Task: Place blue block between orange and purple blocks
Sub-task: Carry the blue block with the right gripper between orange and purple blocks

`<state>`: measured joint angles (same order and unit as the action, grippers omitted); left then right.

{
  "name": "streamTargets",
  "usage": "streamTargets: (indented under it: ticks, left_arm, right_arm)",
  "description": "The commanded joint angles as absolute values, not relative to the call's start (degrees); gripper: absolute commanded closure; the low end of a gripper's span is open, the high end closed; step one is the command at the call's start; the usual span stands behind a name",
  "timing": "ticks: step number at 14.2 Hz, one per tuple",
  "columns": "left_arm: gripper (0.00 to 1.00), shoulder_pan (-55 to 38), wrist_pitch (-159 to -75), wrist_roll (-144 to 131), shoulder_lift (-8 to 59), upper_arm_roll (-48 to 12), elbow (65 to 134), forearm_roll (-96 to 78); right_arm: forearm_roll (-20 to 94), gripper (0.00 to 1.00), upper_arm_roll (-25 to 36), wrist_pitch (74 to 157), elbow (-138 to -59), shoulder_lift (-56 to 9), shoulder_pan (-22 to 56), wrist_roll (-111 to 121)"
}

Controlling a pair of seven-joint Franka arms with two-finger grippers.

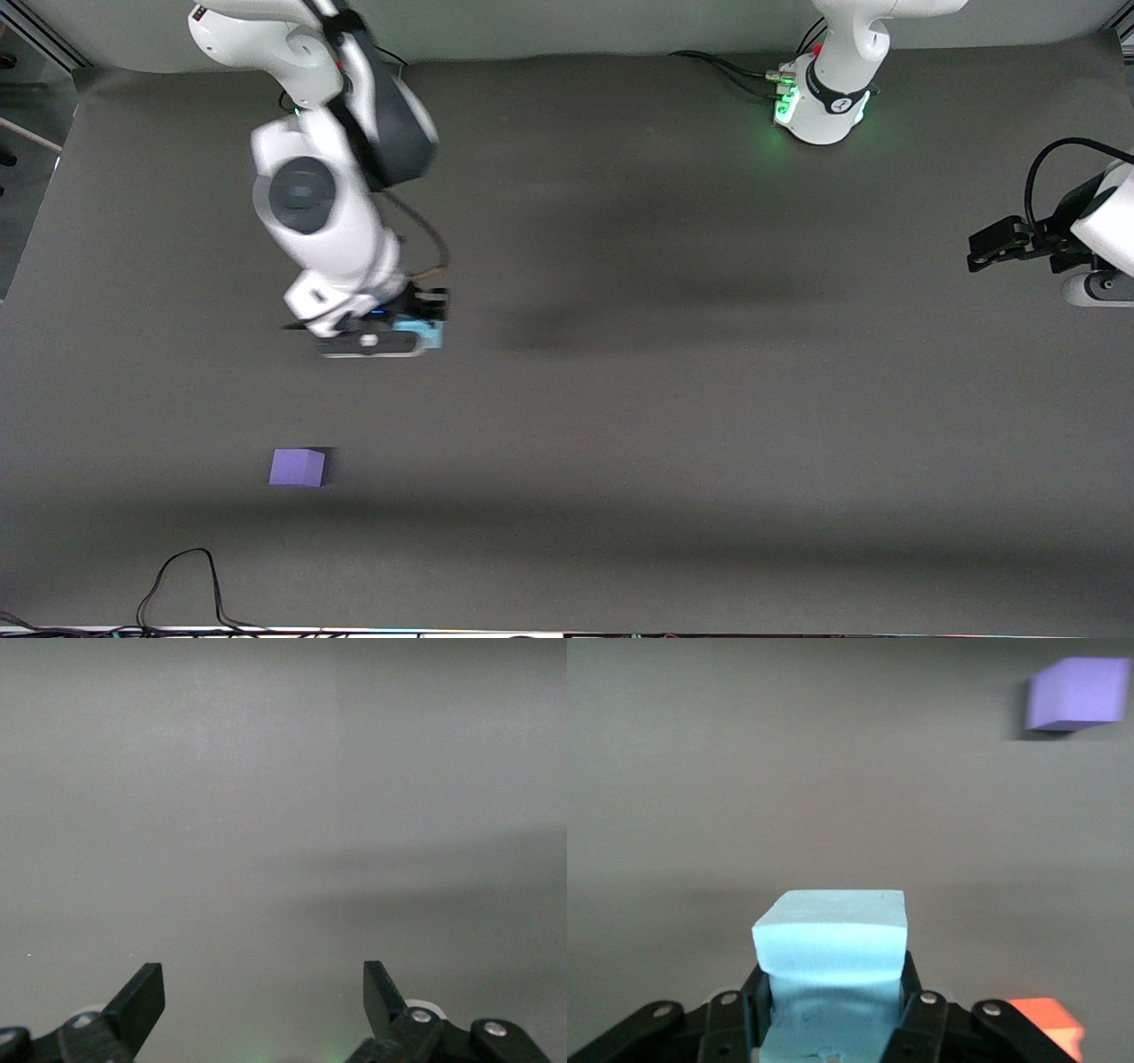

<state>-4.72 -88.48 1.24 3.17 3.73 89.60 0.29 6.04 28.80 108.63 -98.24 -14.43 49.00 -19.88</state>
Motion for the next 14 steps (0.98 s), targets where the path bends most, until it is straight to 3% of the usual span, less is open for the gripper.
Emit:
streamTargets:
  ticks: [1,5,10,14]
  left_arm:
    - [0.0,-5.54,-88.68,2.46,1.93,4.48,90.53,0.18]
    - [0.0,-5.45,-88.77,3.95,1.85,4.48,90.62,0.18]
    - [0.0,-5.45,-89.38,5.98,2.37,4.57,90.62,0.18]
    - [0.0,-5.45,-89.56,5.37,2.29,4.57,90.7,0.18]
  right_arm:
    - [7.21,0.64,35.48,110.3,-109.04,-6.26,49.66,-12.24]
    - [7.29,0.64,46.21,125.37,-124.41,-3.69,49.66,2.77]
    - [10.62,0.63,46.85,140.69,-133.41,-9.74,50.01,7.89]
    - [33.06,0.63,46.58,144.84,-132.89,-20.54,49.66,28.94]
